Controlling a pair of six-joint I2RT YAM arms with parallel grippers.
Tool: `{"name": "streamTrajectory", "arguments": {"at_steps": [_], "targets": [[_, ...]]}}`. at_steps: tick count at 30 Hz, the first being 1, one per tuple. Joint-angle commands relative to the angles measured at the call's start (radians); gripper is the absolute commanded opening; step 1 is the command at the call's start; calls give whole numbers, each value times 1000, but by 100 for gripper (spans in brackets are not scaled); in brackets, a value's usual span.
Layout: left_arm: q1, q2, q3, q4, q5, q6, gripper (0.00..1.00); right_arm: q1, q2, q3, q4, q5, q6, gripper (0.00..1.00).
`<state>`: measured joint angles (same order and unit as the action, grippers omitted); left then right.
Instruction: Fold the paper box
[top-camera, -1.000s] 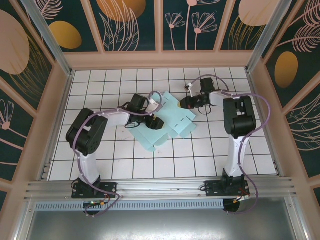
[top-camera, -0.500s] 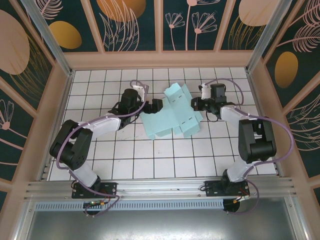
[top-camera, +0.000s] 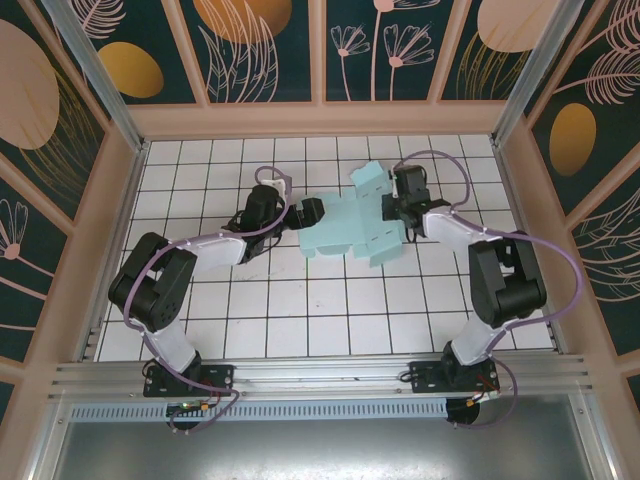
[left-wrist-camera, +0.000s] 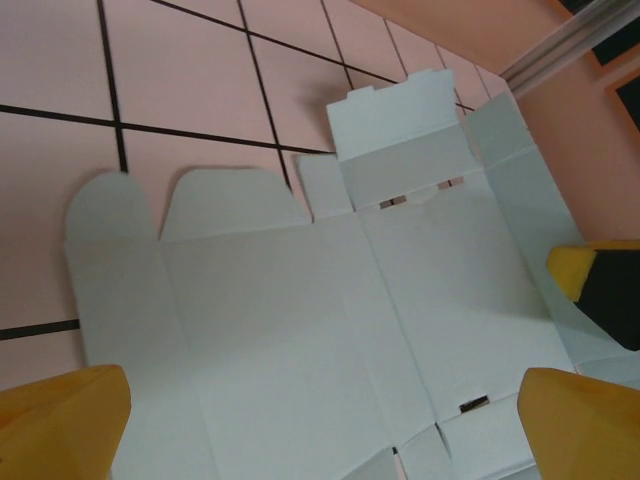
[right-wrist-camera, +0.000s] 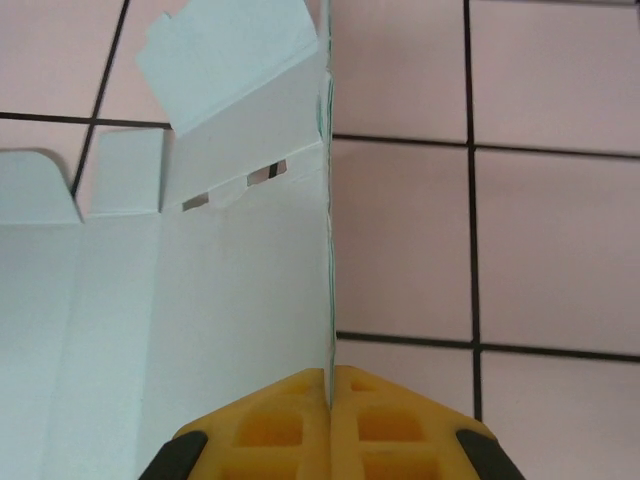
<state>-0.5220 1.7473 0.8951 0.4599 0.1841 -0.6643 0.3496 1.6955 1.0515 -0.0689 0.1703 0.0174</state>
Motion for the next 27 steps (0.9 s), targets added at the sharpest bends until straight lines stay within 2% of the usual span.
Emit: {"name": "streamTrajectory", "arguments": {"at_steps": [1,7,12,19,22,23,27], "targets": [[2,-55,-14,-7,-65,-6,99,56,52,64,-46,218,-100,0],[19,-80,-26,-34,-96,-18,99,150,144,132,-29,451,-239,0],[63,-95,-56,-29,-83,-56,99,192,207,133,66,597,-362,0],[82,-106,-78,-34,-91,-58,99,229,241,120,124,632,-434,0],[82,-102,-75,-27,-71,-47,99,228,210,110,137,592,-432,0],[82,-99,-72,-22,-54,-40,99,222,190,106,131,541,-417,0],[82,-88,-58,9,-1,-20,99,175,85,68,128,217,-295,0]]}}
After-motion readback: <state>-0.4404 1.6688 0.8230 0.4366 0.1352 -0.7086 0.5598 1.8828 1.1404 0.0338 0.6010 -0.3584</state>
